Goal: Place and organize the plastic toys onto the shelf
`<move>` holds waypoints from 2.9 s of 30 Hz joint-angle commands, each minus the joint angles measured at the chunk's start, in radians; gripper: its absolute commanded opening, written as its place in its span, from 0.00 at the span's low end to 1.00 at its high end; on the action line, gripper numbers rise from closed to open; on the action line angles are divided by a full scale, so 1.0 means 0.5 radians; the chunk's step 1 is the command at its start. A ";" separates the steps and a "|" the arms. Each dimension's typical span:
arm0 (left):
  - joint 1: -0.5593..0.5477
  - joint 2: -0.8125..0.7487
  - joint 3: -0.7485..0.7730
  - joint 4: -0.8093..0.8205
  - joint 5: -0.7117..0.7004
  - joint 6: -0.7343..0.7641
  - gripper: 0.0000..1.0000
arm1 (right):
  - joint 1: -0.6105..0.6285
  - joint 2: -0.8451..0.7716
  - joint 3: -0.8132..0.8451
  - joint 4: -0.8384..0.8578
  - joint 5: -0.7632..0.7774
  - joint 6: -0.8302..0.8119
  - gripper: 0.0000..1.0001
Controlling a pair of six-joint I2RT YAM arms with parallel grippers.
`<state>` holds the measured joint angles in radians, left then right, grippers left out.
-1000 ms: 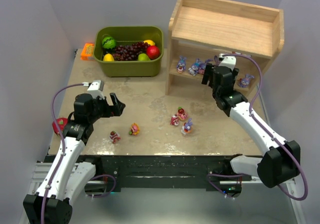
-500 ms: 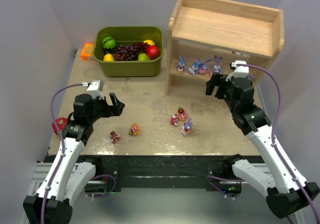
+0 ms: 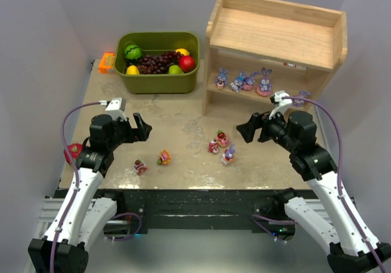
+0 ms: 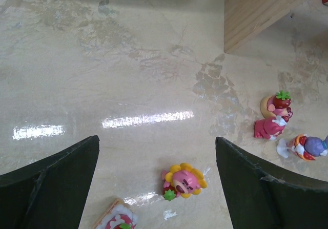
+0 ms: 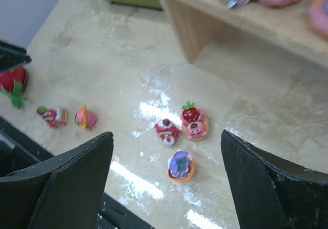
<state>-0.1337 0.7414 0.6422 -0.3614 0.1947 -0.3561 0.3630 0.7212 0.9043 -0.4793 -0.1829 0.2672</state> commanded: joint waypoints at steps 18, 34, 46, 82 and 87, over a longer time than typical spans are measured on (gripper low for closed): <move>-0.009 0.014 0.013 0.036 -0.006 0.016 0.99 | 0.320 0.414 -0.474 0.201 0.096 0.404 0.56; -0.009 0.085 -0.045 0.223 0.387 -0.082 1.00 | 0.422 0.524 -0.462 0.127 0.516 0.576 0.00; -0.033 0.100 -0.073 0.327 0.390 -0.230 1.00 | 0.422 0.300 -0.397 -0.094 1.513 1.161 0.00; -0.033 0.070 -0.079 0.260 0.279 -0.196 0.99 | 0.421 0.521 -0.443 0.060 1.345 0.908 0.87; -0.036 0.057 -0.076 0.253 0.279 -0.181 1.00 | 0.421 0.460 -0.609 0.296 1.259 0.733 0.87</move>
<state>-0.1463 0.7849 0.6067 -0.2527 0.3336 -0.4606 0.5732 0.9974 0.6388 -0.4168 0.4747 0.7353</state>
